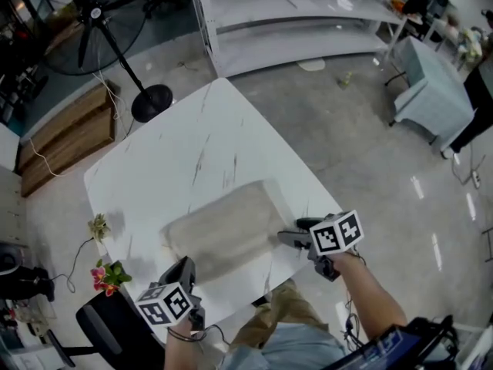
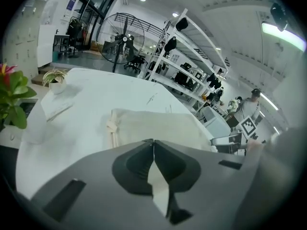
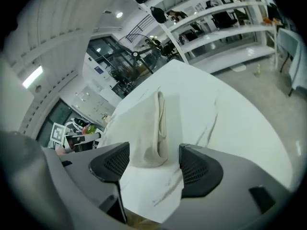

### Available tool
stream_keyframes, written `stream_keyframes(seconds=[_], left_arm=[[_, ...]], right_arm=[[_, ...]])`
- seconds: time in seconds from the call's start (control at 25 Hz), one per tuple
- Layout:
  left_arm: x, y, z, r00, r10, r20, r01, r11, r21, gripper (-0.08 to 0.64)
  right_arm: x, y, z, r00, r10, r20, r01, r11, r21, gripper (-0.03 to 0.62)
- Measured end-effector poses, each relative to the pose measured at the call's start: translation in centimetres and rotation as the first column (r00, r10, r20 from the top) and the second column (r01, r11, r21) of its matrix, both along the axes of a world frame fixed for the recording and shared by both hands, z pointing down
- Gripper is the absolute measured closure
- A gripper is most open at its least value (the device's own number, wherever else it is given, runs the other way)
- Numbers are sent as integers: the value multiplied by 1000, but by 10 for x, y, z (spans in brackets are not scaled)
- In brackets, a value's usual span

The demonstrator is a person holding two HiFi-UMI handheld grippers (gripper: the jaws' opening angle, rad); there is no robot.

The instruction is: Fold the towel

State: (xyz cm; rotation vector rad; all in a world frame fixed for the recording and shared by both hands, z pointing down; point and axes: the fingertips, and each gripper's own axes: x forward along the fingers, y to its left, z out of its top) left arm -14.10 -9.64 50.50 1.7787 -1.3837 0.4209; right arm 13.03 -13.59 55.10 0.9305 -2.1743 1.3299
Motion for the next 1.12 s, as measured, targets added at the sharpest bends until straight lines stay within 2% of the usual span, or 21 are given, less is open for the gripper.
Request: stream_keyframes(seconds=[0.24, 0.32, 0.4, 0.56, 0.72, 0.84, 0.96, 1.12], left_arm=[[-6, 11, -7, 1000, -28, 13, 27, 999, 16, 551], [-13, 15, -10, 999, -44, 18, 43, 999, 26, 551], [-19, 20, -15, 998, -65, 19, 64, 997, 35, 551], [-31, 28, -26, 994, -106, 12, 105, 993, 59, 551], [-43, 40, -32, 991, -133, -11, 134, 988, 76, 551], [-48, 51, -42, 989, -144, -22, 145, 984, 99, 551], [-57, 63, -52, 987, -160, -28, 162, 979, 127, 551], [-76, 83, -63, 978, -204, -47, 208, 966, 151, 551]], right_arm=[[-22, -11, -2, 977, 102, 188, -79, 989, -125, 284], [-27, -12, 5, 968, 137, 208, -100, 979, -180, 344], [-26, -12, 9, 961, 175, 212, -131, 970, -207, 517], [-24, -19, -18, 948, 191, 255, -163, 978, -130, 535], [-39, -26, -48, 981, 88, 172, -92, 996, 15, 540], [-61, -28, -76, 996, -20, 91, 8, 992, 122, 541], [-93, -27, -101, 991, -136, 15, 130, 968, 213, 541], [-143, -14, -121, 953, -287, -99, 304, 906, 294, 541]])
